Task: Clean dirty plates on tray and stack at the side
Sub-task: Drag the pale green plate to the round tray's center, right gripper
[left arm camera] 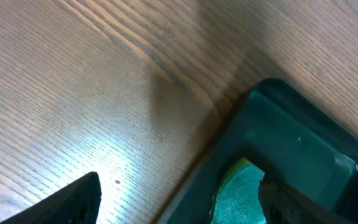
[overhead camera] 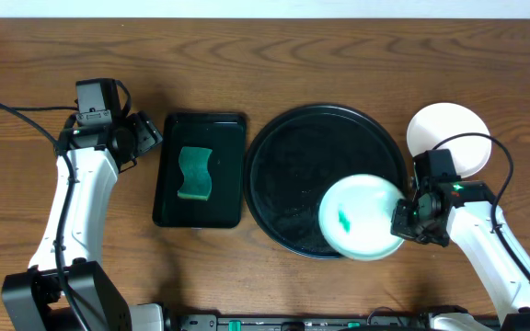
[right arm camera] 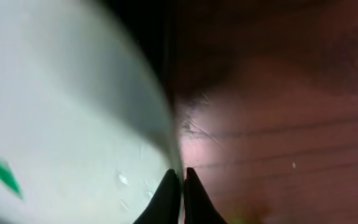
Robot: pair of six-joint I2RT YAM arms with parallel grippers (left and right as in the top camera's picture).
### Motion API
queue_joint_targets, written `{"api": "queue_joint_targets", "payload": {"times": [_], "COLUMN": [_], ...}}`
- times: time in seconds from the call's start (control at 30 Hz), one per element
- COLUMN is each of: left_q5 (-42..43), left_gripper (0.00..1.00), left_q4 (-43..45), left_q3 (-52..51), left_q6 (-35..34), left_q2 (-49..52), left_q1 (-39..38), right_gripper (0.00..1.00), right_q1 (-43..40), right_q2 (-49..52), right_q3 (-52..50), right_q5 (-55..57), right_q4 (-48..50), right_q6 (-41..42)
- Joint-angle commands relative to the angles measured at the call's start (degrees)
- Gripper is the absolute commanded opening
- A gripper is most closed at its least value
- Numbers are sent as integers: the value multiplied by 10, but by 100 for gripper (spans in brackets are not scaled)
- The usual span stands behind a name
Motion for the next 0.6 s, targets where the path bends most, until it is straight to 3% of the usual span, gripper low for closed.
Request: {"api": "queue_joint_targets", "payload": {"times": [0.0,0.2,0.57], "left_q5": [-2,-2,-2], "left_gripper": [81,82,81], "left_q4": [-2,-2,-2], "left_q3": [8,8,8], "left_q6": [1,1,1], "left_q2": [-3,-3,-3], "left_q1": [0,0,0], "right_gripper": [1,1,1], "right_q1": [6,6,6], "right_q2": [3,3,3], "right_q3": [-3,-3,-4], "right_q5": [-42,-114,-120], "right_q4": [14,87,249], "right_q6": [12,50,184]}}
